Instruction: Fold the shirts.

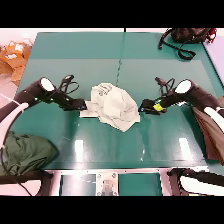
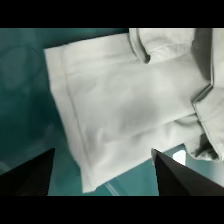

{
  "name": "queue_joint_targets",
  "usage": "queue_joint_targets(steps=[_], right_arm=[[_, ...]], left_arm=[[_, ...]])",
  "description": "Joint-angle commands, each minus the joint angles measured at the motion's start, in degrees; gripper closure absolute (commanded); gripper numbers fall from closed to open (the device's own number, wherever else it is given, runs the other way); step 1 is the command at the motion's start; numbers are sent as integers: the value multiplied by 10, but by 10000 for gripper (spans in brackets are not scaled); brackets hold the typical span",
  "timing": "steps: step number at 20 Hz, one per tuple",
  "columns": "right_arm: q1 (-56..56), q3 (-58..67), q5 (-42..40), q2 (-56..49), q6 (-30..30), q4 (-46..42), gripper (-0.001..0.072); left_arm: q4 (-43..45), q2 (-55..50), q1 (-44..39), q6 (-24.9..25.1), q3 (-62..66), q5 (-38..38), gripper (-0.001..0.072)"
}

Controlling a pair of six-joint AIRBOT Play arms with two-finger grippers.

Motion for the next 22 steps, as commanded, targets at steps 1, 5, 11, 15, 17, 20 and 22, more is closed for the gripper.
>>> queue_joint_targets(steps=[1, 5, 11, 15, 17, 20, 22], right_arm=[[30, -4, -38, -41, -19, 54, 214], [43, -4, -44, -70, -21, 63, 320], [20, 58, 30, -43, -68, 85, 696], [-55, 129, 59, 71, -57, 87, 696], [-92, 157, 62, 141, -57, 122, 696], [-120, 201, 62, 237, -57, 194, 696], [-122, 246, 51, 289, -57, 202, 695]], left_arm=[[-108, -38, 3, 47, -17, 26, 5], [-120, -45, 3, 83, -15, -5, 683], [13, -2, 4, 27, 86, -81, 685], [222, 96, 4, -32, 175, -143, 685], [243, 140, 4, -32, 224, -168, 685], [207, 204, 4, -34, 323, -172, 685], [176, 239, 4, -27, 402, -169, 685]])
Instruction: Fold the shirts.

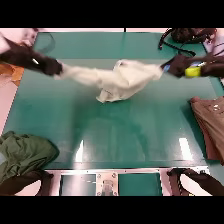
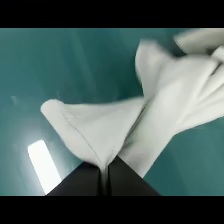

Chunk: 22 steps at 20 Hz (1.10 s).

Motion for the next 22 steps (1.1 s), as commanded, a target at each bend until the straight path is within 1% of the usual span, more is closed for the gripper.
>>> queue_joint_targets(steps=[1, 6, 9, 12, 13, 15, 17, 19, 20, 22], right_arm=[[-17, 75, -21, 100, 1, 40, 695], [-17, 178, -89, 171, 1, 35, 695], [-17, 185, -79, 170, 1, 33, 694], [-13, 122, -37, 155, -2, 33, 694], [-7, 82, -35, 150, -9, 33, 693], [17, -27, -46, 137, -27, 34, 694], [62, -151, -110, 106, -53, 35, 693], [115, -257, -225, 49, -74, 35, 693], [138, -291, -282, 7, -79, 36, 693], [166, -302, -342, -90, -79, 37, 693]], left_arm=[[-24, 65, 1, 7, 134, -9, 685], [-32, 98, 1, 7, 288, 23, 686], [-31, 101, 1, 7, 299, 30, 685], [-30, 90, 1, 22, 239, 30, 685], [-30, 78, 1, 31, 213, 26, 685], [-36, 43, 1, 33, 158, 21, 685], [-60, -12, 1, 33, 98, 30, 684], [-92, -85, 0, 44, 44, 63, 684], [-107, -124, 0, 44, 26, 83, 684], [-146, -212, 0, 43, 16, 121, 684]])
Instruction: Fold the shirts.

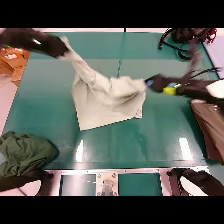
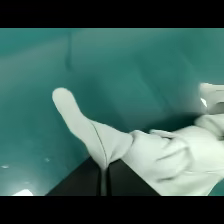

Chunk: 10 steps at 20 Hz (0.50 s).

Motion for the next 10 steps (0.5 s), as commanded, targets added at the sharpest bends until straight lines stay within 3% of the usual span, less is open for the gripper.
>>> queue_joint_targets(steps=[1, 2, 3, 4, 5, 6, 10], right_arm=[[54, -62, -136, -143, -16, 5, 693], [55, -45, -143, -184, -16, 10, 675], [53, -23, -142, -215, -17, 9, 571], [43, 2, -133, -236, -18, 9, 424], [26, 28, -113, -245, -19, 3, 376], [4, 53, -89, -243, -18, -13, 376], [-123, 136, 77, -229, -18, -89, 378]], left_arm=[[-70, -133, 0, 2, -39, 68, 683], [-83, -156, 0, -2, -39, 84, 683], [-85, -172, 0, -21, -39, 96, 681], [-76, -176, 0, -37, -38, 102, 493], [-61, -176, 0, -57, -30, 97, 185], [-41, -176, 5, -75, -10, 63, 152], [-2, -175, 47, -122, 89, -144, 152]])
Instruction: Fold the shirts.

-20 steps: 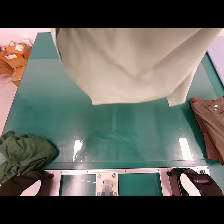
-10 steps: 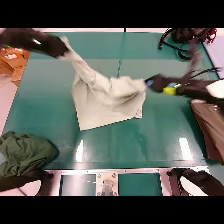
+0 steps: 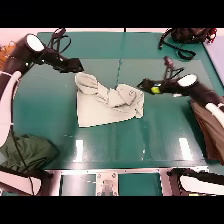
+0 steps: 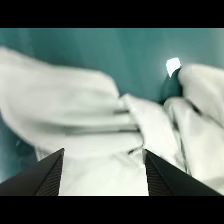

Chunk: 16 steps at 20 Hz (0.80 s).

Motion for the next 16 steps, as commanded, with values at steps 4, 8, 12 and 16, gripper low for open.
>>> queue_joint_targets(steps=[4, 8, 12, 16], right_arm=[[-151, 6, 113, -13, -17, -49, 381], [-132, -20, 113, -68, -35, -44, 389], [-100, -20, 108, -114, -85, 39, 389], [-65, 8, 96, -154, -89, 61, 391]], left_arm=[[26, -7, 50, -88, 49, -249, 152], [22, -7, 31, -103, -31, -265, 153], [22, -7, -13, -100, -147, -245, 152], [21, -7, -36, -97, -237, -229, 152]])
